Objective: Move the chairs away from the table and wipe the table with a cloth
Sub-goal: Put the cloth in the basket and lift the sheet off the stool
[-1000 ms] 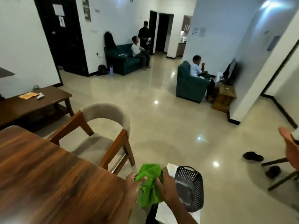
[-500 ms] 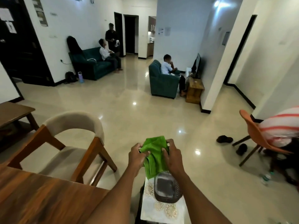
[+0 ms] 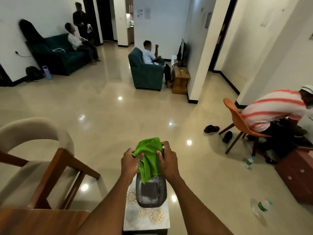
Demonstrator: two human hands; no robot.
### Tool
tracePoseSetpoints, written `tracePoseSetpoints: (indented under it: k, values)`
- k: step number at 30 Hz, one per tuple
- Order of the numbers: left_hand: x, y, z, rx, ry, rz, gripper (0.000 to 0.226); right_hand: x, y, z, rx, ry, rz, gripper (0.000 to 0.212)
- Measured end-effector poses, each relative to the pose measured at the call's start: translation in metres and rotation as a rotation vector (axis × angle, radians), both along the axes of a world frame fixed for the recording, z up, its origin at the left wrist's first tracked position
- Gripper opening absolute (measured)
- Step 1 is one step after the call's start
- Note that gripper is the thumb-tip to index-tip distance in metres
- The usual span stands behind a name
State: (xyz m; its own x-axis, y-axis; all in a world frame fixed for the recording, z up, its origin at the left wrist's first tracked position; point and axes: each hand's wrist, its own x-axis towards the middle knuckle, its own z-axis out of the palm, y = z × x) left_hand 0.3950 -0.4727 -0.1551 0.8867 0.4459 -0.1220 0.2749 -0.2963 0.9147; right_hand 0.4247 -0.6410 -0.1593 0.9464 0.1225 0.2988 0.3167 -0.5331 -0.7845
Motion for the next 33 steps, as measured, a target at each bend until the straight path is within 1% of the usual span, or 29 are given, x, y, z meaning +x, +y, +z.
tracePoseSetpoints:
  k: [3, 9, 12, 15, 17, 20, 21, 25, 28, 30, 33]
  values:
    - [0.005, -0.006, -0.010, 0.030, 0.028, -0.004, 0.034, 0.006, -0.006, -0.012, 0.001, 0.011, 0.000, 0.018]
    - [0.011, 0.007, -0.047, 0.026, 0.118, -0.001, 0.040, 0.006, 0.005, -0.052, -0.012, 0.090, -0.017, 0.025]
    - [0.014, 0.013, -0.067, -0.023, 0.158, -0.019, 0.043, 0.005, 0.010, -0.070, -0.053, 0.108, -0.049, 0.033]
    - [0.017, 0.020, -0.093, -0.101, 0.201, -0.024, 0.052, 0.002, 0.012, -0.090, -0.093, 0.171, -0.077, 0.028]
    - [0.015, 0.024, -0.119, -0.130, 0.259, -0.024, 0.045, -0.004, 0.014, -0.105, -0.107, 0.232, -0.089, 0.030]
    - [0.002, 0.024, -0.145, -0.173, 0.355, -0.071, 0.023, -0.022, 0.014, -0.128, -0.121, 0.319, -0.108, 0.031]
    - [-0.001, 0.024, -0.152, -0.187, 0.384, -0.086, 0.019, -0.027, 0.014, -0.138, -0.134, 0.355, -0.114, 0.031]
    - [-0.013, 0.026, -0.181, -0.194, 0.431, -0.155, 0.025, -0.044, 0.011, -0.180, -0.217, 0.520, -0.120, 0.032]
    - [-0.014, 0.029, -0.207, -0.088, 0.462, -0.170, 0.030, -0.042, 0.014, -0.204, -0.244, 0.583, -0.076, 0.035]
    - [0.000, 0.032, -0.224, -0.049, 0.473, -0.191, 0.029, -0.022, 0.013, -0.218, -0.285, 0.614, -0.024, 0.035]
    - [0.046, 0.035, -0.239, -0.001, 0.478, -0.223, 0.022, 0.026, 0.011, -0.240, -0.369, 0.604, 0.009, 0.039]
